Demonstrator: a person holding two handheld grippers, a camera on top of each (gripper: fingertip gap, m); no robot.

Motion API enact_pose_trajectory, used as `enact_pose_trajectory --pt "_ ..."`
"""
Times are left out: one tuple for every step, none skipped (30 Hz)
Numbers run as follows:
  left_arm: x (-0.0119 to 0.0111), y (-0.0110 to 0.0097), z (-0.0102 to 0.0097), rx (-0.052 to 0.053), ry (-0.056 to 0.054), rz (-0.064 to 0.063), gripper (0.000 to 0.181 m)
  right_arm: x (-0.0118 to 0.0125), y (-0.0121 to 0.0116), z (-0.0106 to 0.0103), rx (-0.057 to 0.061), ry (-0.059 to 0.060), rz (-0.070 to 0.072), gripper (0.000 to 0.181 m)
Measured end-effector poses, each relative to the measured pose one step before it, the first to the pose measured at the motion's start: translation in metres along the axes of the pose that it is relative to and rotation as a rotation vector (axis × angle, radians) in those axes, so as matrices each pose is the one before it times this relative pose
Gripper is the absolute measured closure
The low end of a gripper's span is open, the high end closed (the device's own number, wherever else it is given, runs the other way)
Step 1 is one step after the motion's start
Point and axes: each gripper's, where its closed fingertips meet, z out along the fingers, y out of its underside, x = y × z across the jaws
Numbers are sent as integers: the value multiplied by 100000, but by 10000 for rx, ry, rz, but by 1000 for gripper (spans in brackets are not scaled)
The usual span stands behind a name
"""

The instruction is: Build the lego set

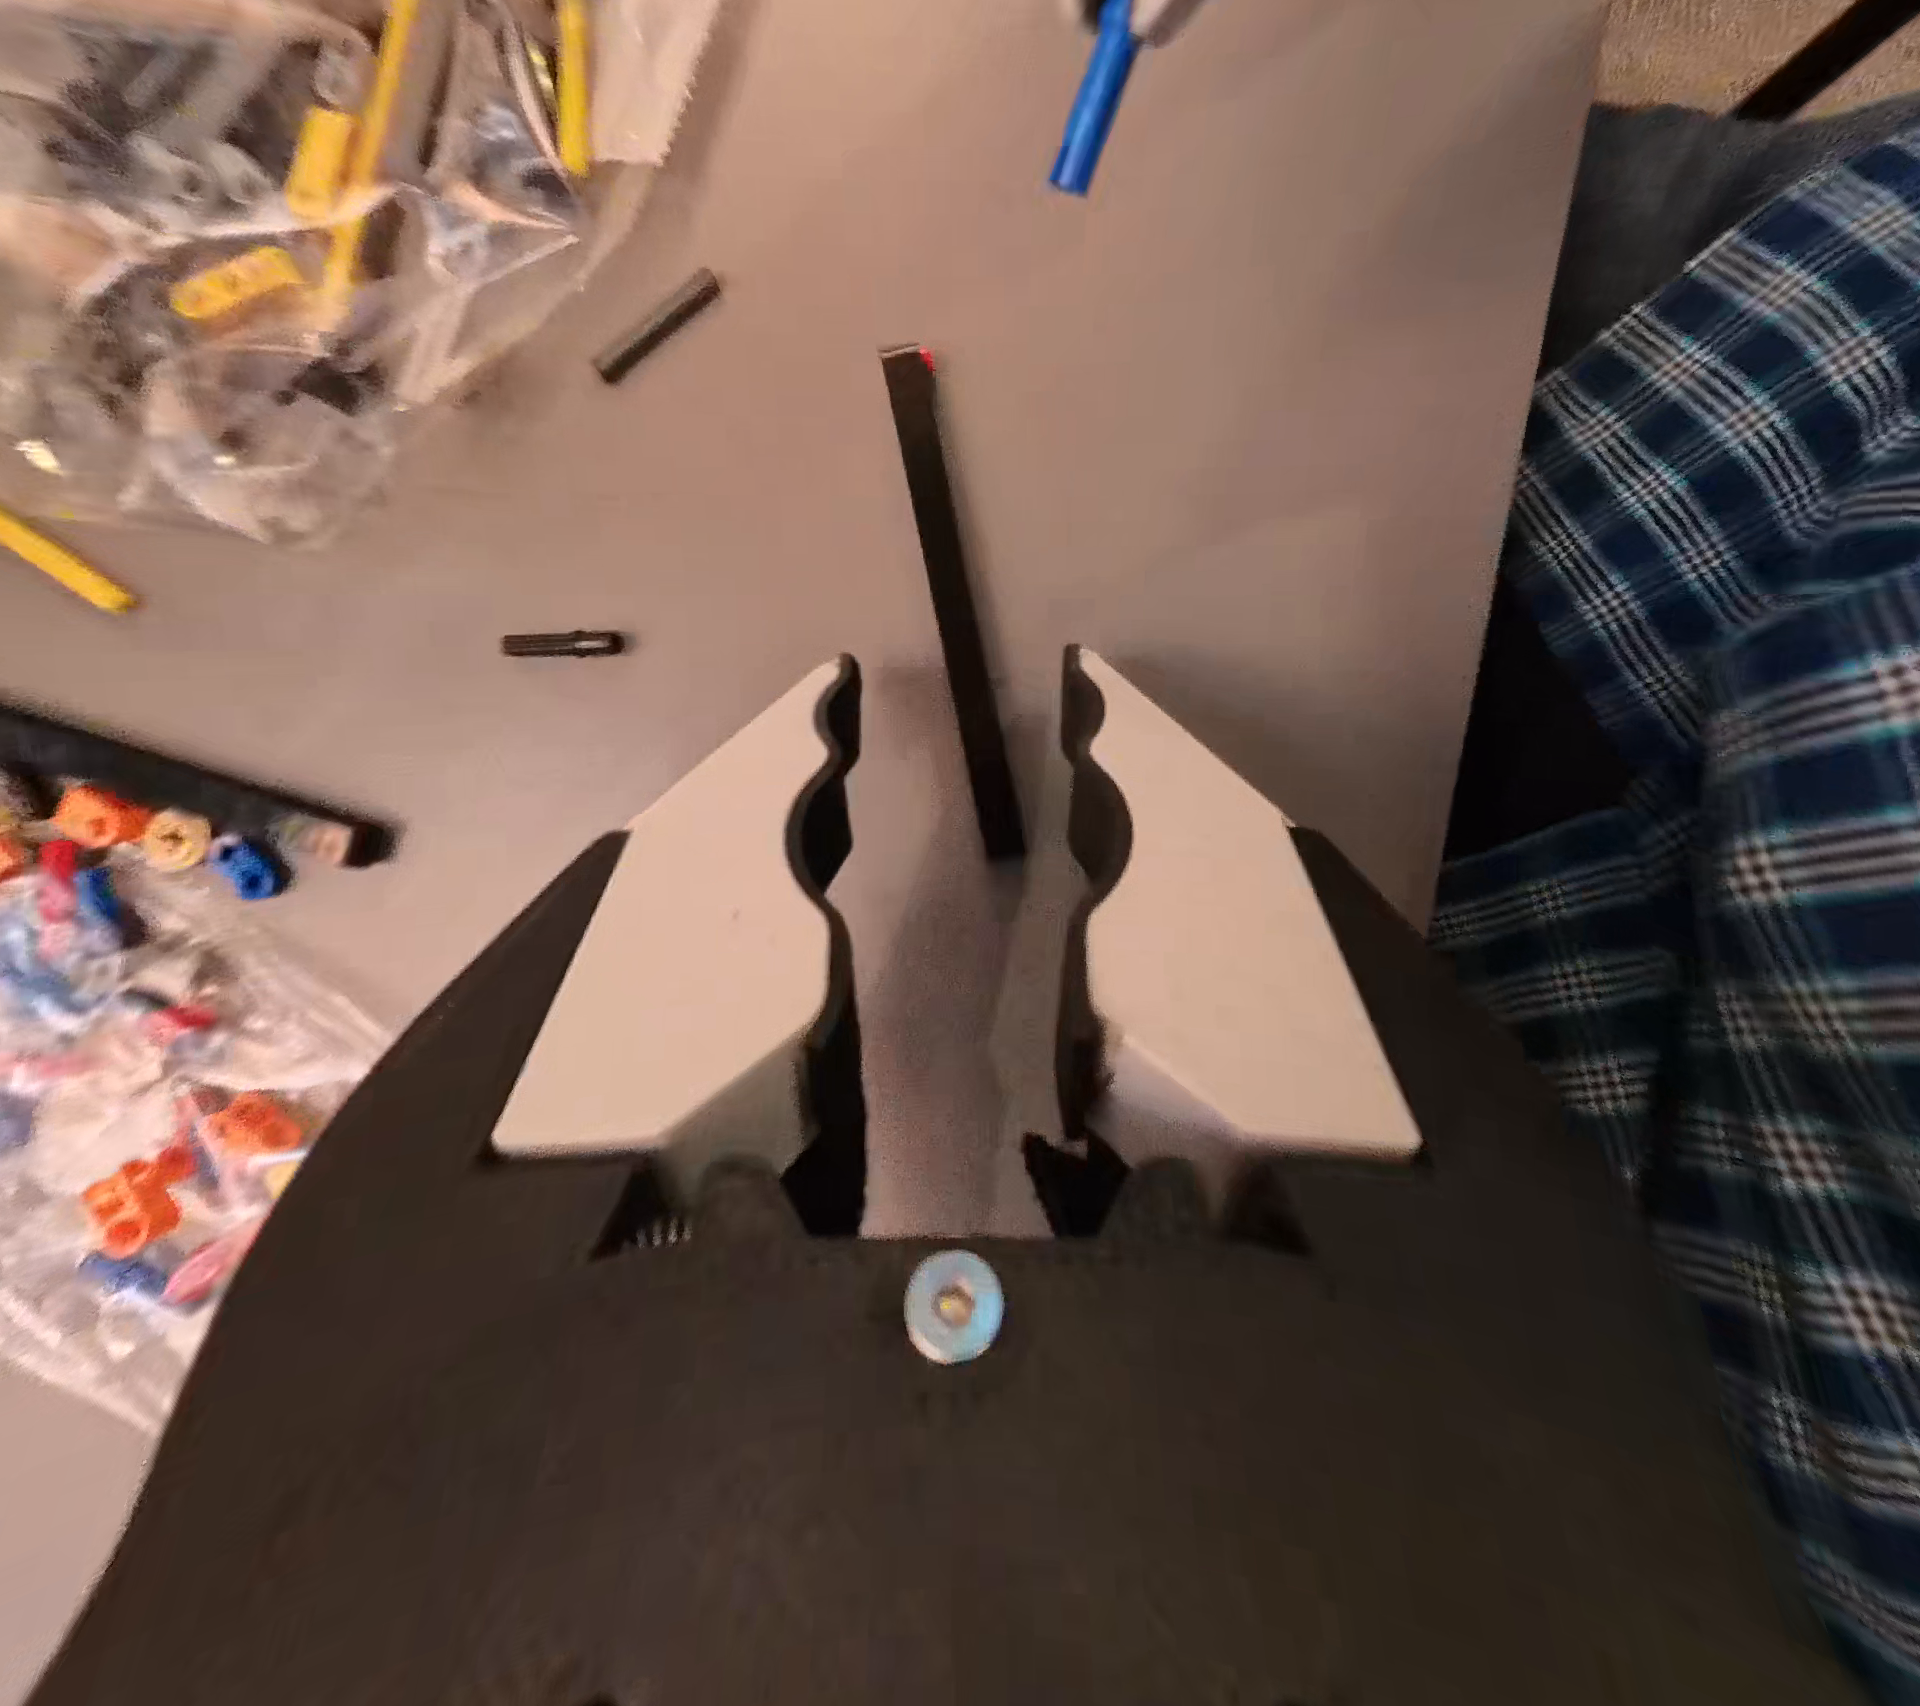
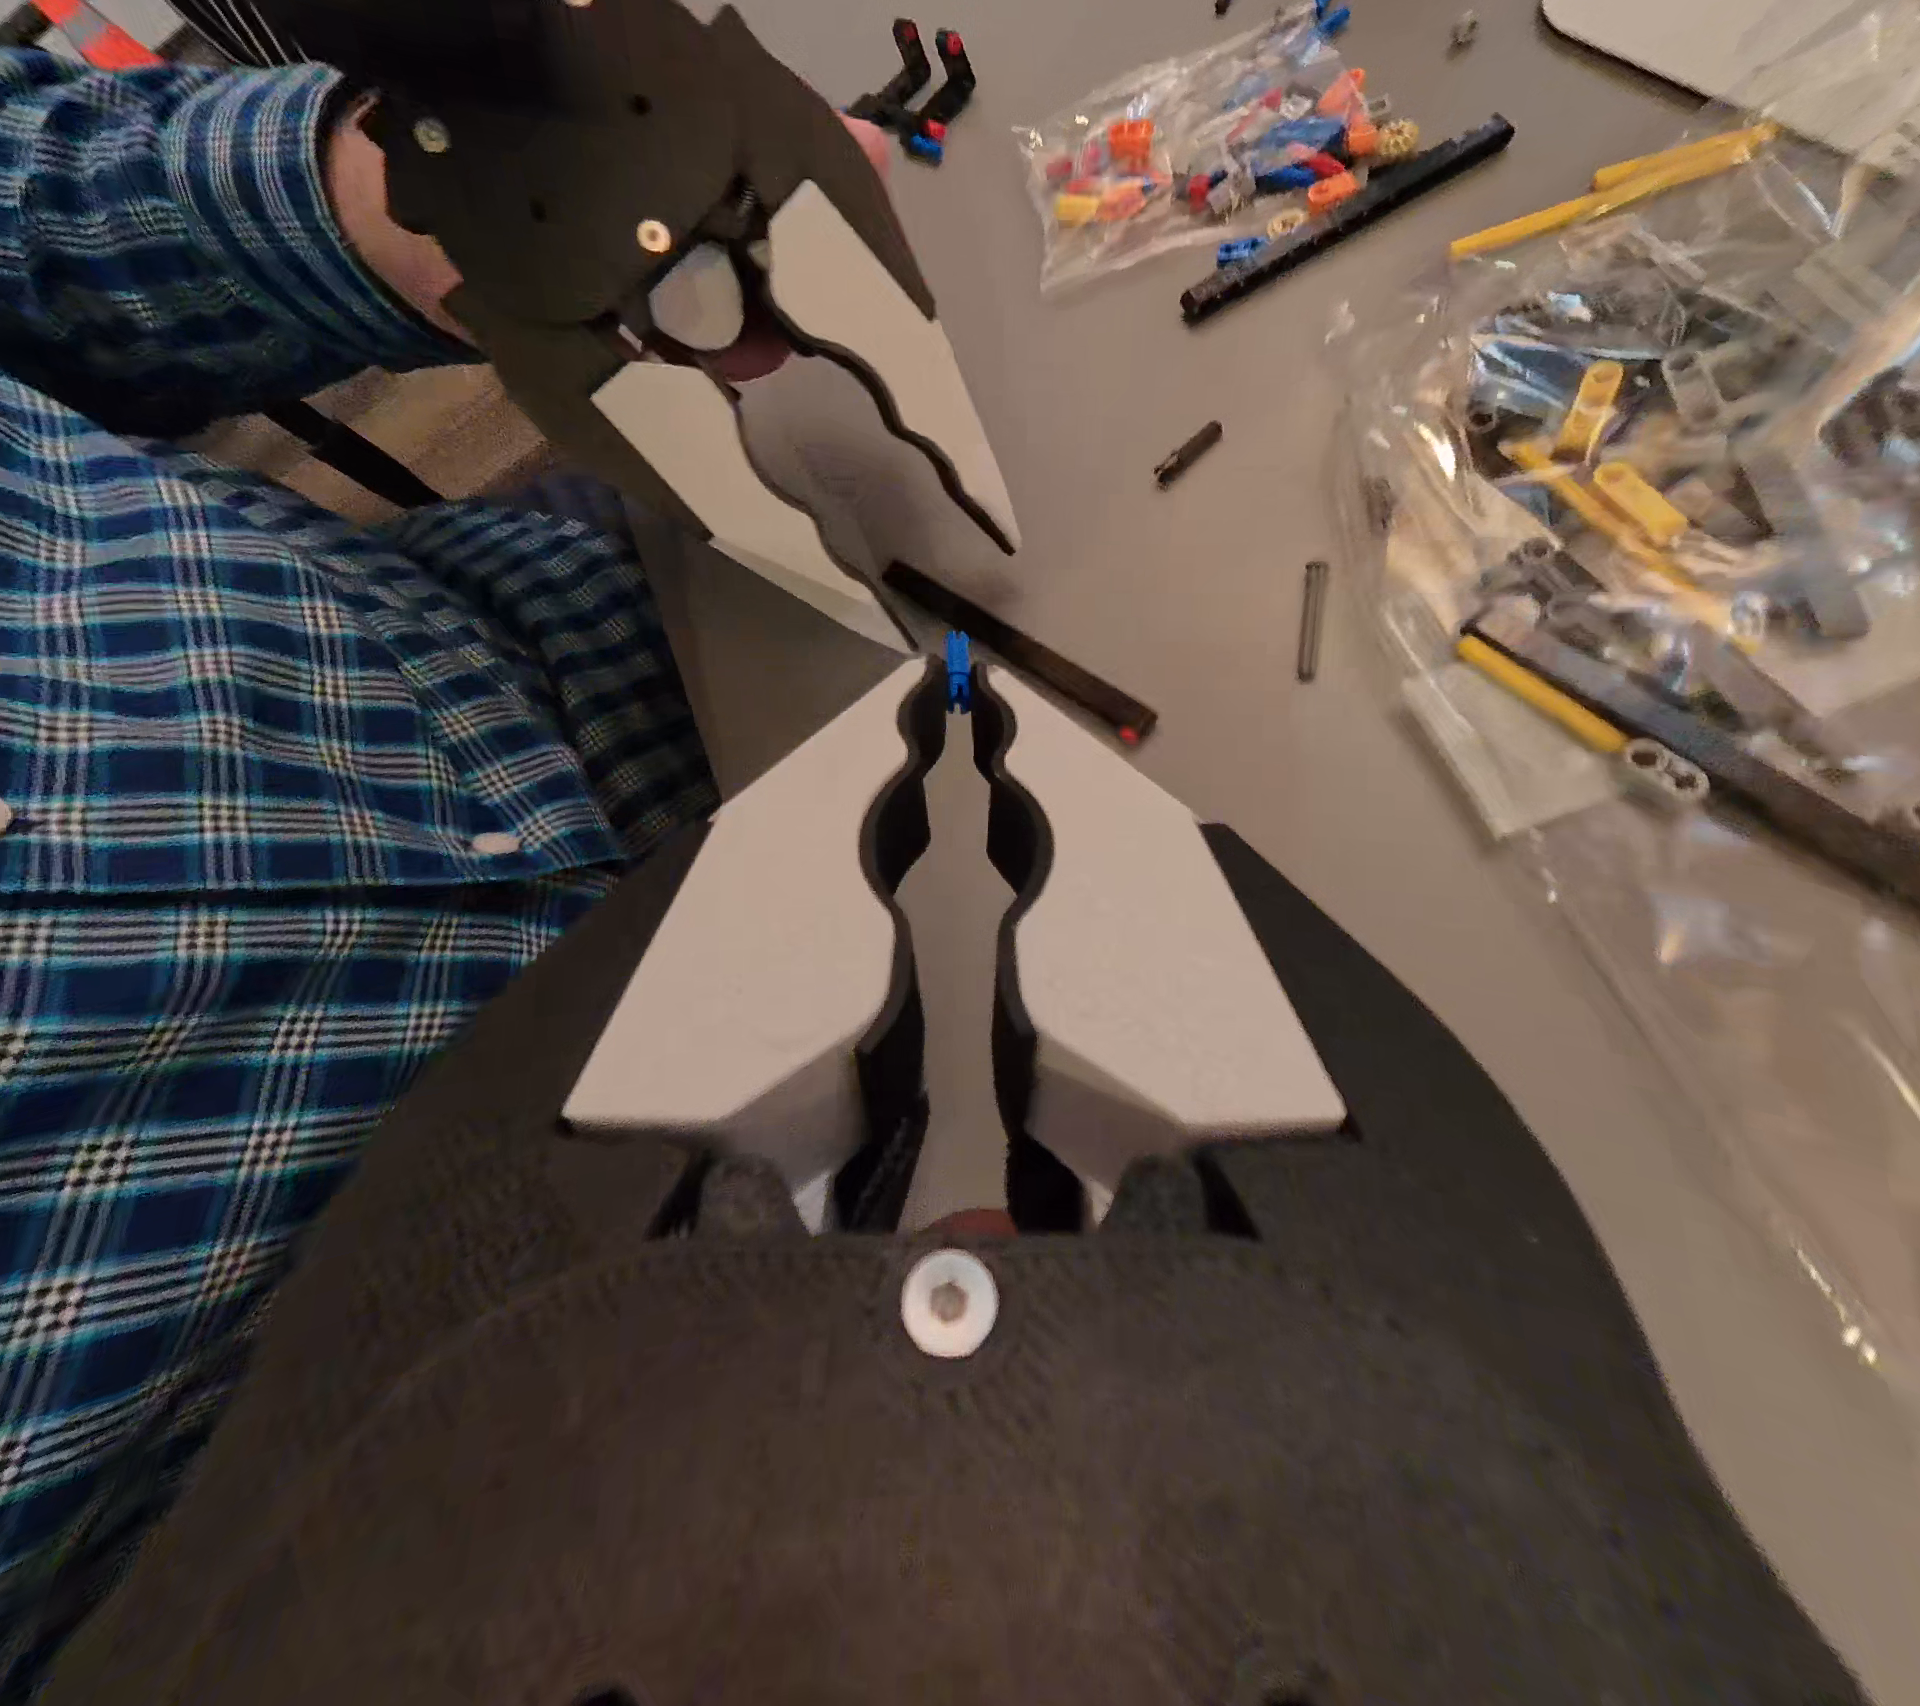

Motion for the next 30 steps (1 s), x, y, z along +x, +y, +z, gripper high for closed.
enact_pose_trajectory --pt "26 98 632 -340 -6 -65 144 -89 355 -224 8 69 26 180" --pt "195 -237 361 -104 112 -110 145 -81 273 -173 22 74 5 180" --pt "18 -220 122 -110 60 -154 148 -59 229 -128 2 81 -45 180" --pt "-363 42 24 -216 -210 26 156 -57 155 -103 -17 79 -76 180" --pt "-340 61 -22 -152 -202 21 171 -54 92 -99 -23 55 -89 180" --pt "-380 19 -4 -49 -241 -92 177 -20 20 -92 -1 42 -89 180" --pt "-80 20 3 8 -64 -92 177 -28 -30 -83 19 21 -84 180" --pt "22 57 -41 23 13 -117 177 -46 -73 -46 39 -21 -49 180" --pt "-133 29 -48 99 -49 -226 177 -54 -109 -23 60 -18 -32 180" --pt "-217 -105 -76 302 -31 -360 177 -18 -122 13 71 19 -44 180" --pt "-5 -281 -157 472 212 -568 176 -12 -146 59 62 45 -56 180" --pt "27 -558 -315 663 331 -825 176 -100 -231 110 83 15 -69 180" --pt "45 -910 -499 866 412 -1005 176 -39 -278 155 99 58 -66 180" --pt "247 -1104 -560 940 619 -1116 176 -77 -232 222 67 59 -101 180" --pt "90 -1164 -566 946 537 -1121 176 -137 -197 263 46 47 -127 180" --pt "-56 -1113 -509 896 405 -952 176 -128 -218 297 49 87 -157 180" --pt "240 -1042 -406 810 496 -732 176 -150 -146 342 -9 113 -227 180" --pt "104 -927 -319 746 281 -553 176 -227 -121 371 -70 126 -329 180" --pt "-279 -456 -156 429 -63 -379 176 -172 -118 380 -104 217 -404 180" --pt "-50 -276 -22 296 11 -183 176 -186 -115 379 -132 208 -407 180" --pt "51 -385 -5 392 26 -99 176 -152 -172 353 -81 224 -397 180" --pt "100 -463 -20 452 50 -98 176 8 -127 349 -102 273 -322 180" --pt "-118 -132 44 224 -52 -176 176 20 -130 328 -76 223 -276 180" --pt "-95 -158 20 249 -13 -171 176 -69 -274 243 40 115 -238 180" --pt "68 -197 5 265 105 -230 176 10 -257 240 16 109 -155 180" --pt "11 25 51 85 41 -176 176 251 -118 258 -52 216 -149 180" --pt "-41 88 67 17 -18 -33 176 479 71 238 -134 319 -133 180" --pt "-82 16 13 47 -72 32 176 400 -99 133 30 209 -48 180" --pt "-54 11 17 34 -62 27 176 -89 -227 114 117 -147 90 180" --pt "-55 2 17 31 -51 -5 176 -196 65 242 -64 -209 106 180"
